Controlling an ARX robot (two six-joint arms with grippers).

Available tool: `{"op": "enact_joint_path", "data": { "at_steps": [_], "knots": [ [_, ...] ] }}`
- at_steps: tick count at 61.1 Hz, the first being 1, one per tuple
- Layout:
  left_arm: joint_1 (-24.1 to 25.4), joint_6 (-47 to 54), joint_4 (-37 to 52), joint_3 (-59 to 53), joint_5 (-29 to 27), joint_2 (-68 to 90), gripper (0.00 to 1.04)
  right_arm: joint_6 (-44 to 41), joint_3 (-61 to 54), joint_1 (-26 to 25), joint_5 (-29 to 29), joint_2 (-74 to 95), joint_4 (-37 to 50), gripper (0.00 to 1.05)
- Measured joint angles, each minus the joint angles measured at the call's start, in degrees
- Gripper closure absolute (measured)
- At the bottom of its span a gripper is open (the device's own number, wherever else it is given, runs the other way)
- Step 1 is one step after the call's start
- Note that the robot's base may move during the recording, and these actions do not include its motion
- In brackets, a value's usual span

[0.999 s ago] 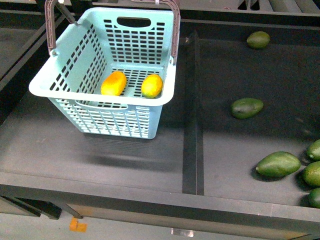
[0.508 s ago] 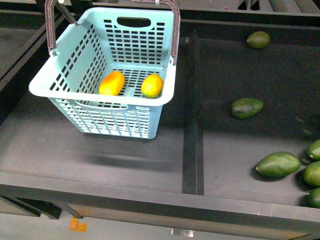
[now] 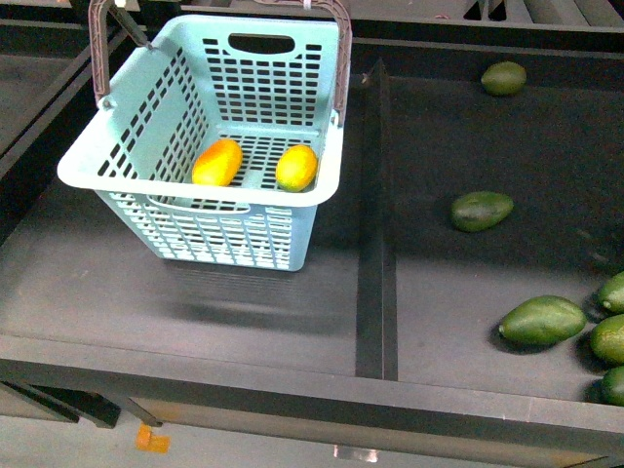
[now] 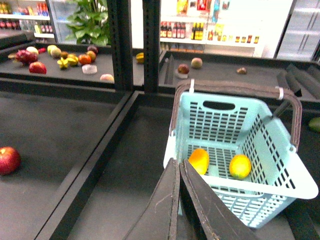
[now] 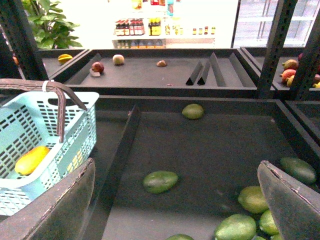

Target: Pick lemon and mango into basket

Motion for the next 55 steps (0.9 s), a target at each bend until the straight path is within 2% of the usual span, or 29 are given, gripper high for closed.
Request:
{"op": "enact_joint_path", "data": {
  "at_steps": [21, 30, 35, 47, 55],
  "knots": [
    [0.0, 0.0, -0.1, 0.0, 0.0, -0.1, 1.01, 0.0, 0.0, 0.0, 0.0, 0.0, 0.0, 0.09],
    [0.0, 0.0, -0.1, 0.0, 0.0, -0.1, 0.72, 0.0, 0.0, 0.0, 0.0, 0.0, 0.0, 0.09],
    [0.0, 0.0, -0.1, 0.0, 0.0, -0.1, 0.45, 0.0, 0.0, 0.0, 0.0, 0.0, 0.0, 0.09],
    [0.0, 0.0, -0.1, 0.0, 0.0, -0.1, 0.07, 0.0, 0.0, 0.0, 0.0, 0.0, 0.0, 0.09],
    [0.0, 0.1, -0.1, 0.0, 0.0, -0.1, 0.07, 0.0, 0.0, 0.0, 0.0, 0.0, 0.0, 0.09]
  ]
}}
